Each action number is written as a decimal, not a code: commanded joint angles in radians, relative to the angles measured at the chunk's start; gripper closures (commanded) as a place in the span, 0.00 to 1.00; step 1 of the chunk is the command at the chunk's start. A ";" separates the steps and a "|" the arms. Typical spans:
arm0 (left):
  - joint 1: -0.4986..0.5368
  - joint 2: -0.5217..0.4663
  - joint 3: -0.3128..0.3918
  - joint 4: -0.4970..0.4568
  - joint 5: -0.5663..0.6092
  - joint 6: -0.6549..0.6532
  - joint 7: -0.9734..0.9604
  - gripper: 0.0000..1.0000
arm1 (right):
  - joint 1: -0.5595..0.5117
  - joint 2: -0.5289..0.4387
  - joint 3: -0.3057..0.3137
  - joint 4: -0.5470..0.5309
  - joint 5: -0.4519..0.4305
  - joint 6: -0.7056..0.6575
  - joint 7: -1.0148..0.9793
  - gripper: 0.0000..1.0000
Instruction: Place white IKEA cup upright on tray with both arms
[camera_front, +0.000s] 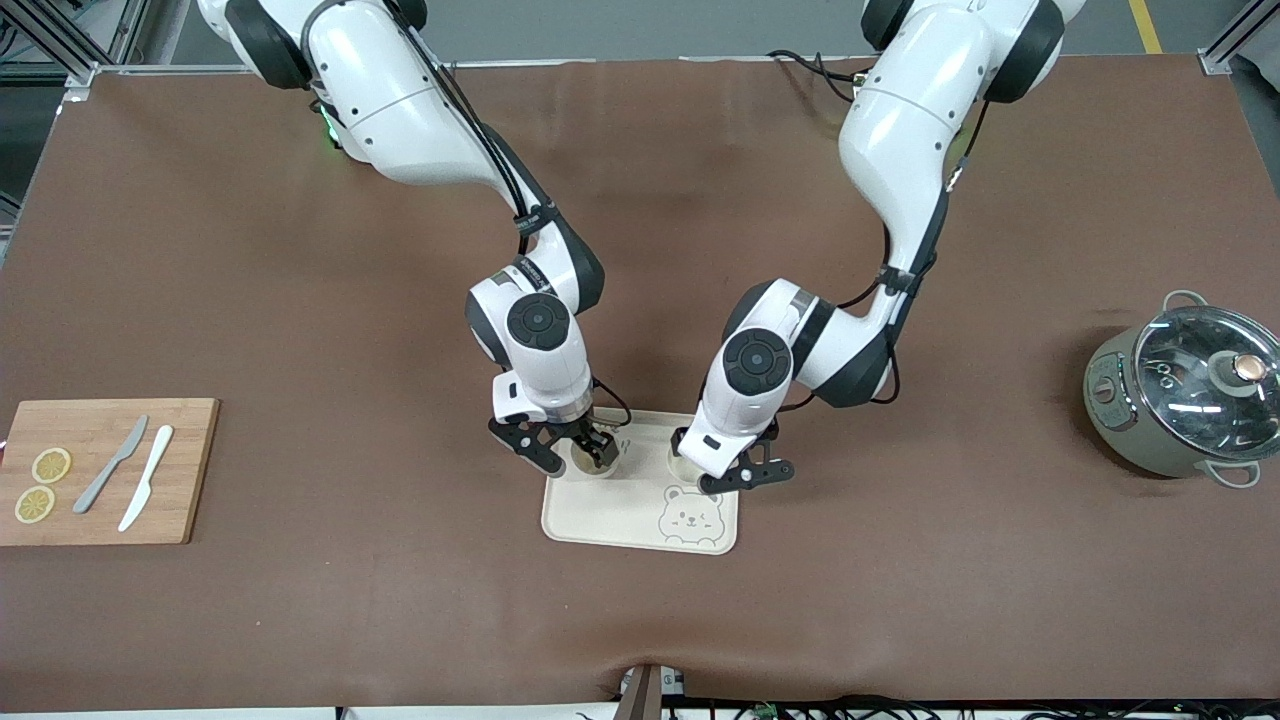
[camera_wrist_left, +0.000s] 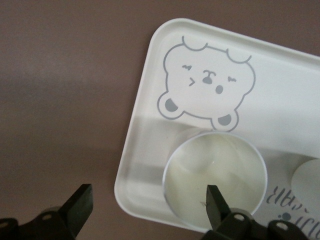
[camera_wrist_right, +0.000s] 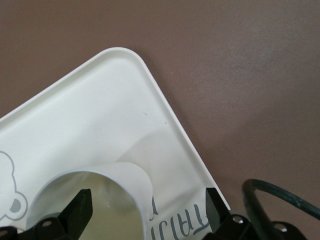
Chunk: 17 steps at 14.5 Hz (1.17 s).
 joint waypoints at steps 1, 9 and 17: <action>0.002 -0.074 0.003 -0.009 0.019 -0.100 -0.014 0.00 | 0.000 -0.006 -0.007 0.019 -0.022 -0.026 0.014 0.00; 0.198 -0.260 0.006 -0.012 0.010 -0.254 0.297 0.00 | 0.000 -0.170 -0.001 0.015 -0.015 -0.298 -0.038 0.00; 0.385 -0.350 -0.007 -0.027 0.016 -0.321 0.618 0.00 | -0.034 -0.423 -0.001 0.008 0.063 -0.630 -0.185 0.00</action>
